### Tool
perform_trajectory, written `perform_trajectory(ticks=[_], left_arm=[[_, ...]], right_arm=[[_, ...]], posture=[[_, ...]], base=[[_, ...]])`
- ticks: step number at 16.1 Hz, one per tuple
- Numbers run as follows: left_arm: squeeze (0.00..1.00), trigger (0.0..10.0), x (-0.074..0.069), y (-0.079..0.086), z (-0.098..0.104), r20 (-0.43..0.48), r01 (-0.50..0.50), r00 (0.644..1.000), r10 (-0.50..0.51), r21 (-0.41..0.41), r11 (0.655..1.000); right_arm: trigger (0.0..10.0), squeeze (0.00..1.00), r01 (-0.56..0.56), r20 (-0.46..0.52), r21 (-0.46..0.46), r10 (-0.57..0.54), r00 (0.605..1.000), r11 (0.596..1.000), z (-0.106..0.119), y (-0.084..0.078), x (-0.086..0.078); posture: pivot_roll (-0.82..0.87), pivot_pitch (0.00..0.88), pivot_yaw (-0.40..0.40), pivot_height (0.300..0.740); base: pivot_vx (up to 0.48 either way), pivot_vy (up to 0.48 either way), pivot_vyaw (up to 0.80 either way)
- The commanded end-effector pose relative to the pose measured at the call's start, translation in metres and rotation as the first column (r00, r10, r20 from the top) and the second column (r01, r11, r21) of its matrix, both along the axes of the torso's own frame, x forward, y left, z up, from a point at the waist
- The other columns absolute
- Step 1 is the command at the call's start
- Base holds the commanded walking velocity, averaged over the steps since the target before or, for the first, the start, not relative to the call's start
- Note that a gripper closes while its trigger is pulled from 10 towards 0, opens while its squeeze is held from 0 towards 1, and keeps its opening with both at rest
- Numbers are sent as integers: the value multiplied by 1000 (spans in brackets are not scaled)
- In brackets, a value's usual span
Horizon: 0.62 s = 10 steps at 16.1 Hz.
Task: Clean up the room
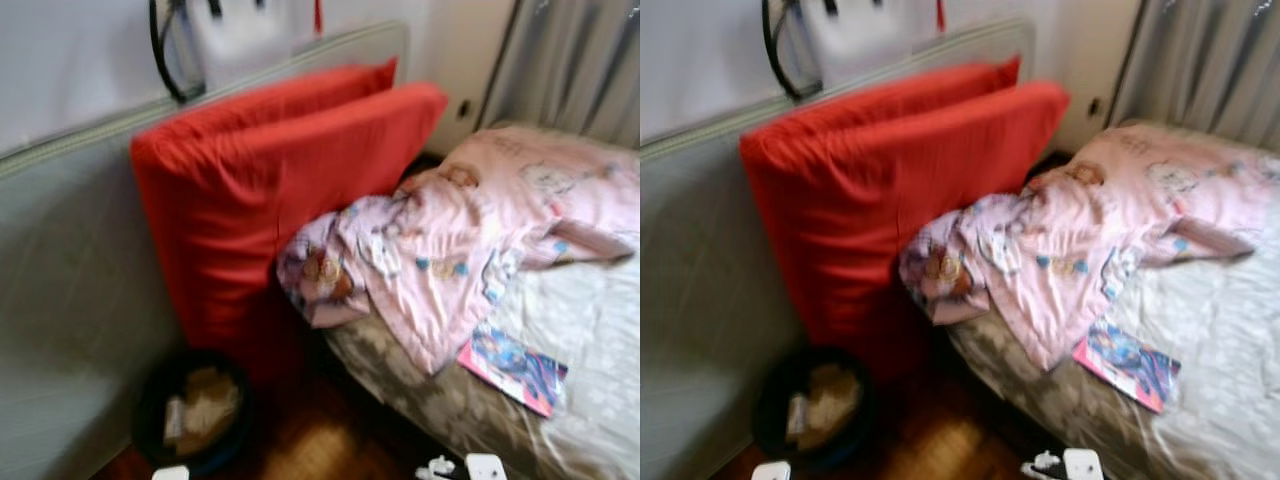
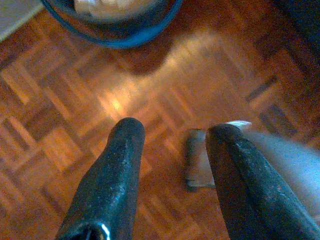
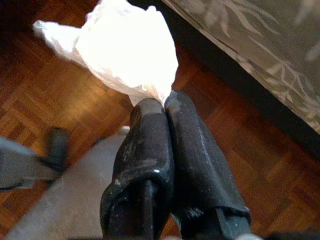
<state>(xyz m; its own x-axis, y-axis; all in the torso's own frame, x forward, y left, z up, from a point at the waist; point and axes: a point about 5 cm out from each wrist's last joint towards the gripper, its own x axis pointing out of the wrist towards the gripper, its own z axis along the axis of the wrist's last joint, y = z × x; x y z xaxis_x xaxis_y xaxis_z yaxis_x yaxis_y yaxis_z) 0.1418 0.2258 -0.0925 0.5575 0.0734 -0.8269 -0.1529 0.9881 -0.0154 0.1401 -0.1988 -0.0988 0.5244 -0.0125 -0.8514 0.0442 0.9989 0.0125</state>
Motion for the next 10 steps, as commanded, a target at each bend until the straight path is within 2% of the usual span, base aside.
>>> perform_trajectory(ticks=[1, 4, 10], left_arm=[[0, 10000, -5, 7, 0, -15, -14, 1000, 14, 19, 1000], [0, 10000, -4, 9, 1, -2, -21, 1000, 21, 25, 999], [0, 10000, -3, 11, 2, 6, -29, 1000, 29, 30, 999]], right_arm=[[10000, 0, 0, 22, 20, 0, 1000, 1000, 2, 6, 7], [10000, 0, -8, 43, 34, 6, 999, 999, 5, 22, 20], [10000, 0, -2, 48, 42, 0, 999, 999, 4, 23, 18]], posture=[[0, 0, 26, 735], [6, 0, 29, 735], [11, 0, 35, 735]], base=[[0, 0, 0], [0, 0, 0], [0, 0, 0]])
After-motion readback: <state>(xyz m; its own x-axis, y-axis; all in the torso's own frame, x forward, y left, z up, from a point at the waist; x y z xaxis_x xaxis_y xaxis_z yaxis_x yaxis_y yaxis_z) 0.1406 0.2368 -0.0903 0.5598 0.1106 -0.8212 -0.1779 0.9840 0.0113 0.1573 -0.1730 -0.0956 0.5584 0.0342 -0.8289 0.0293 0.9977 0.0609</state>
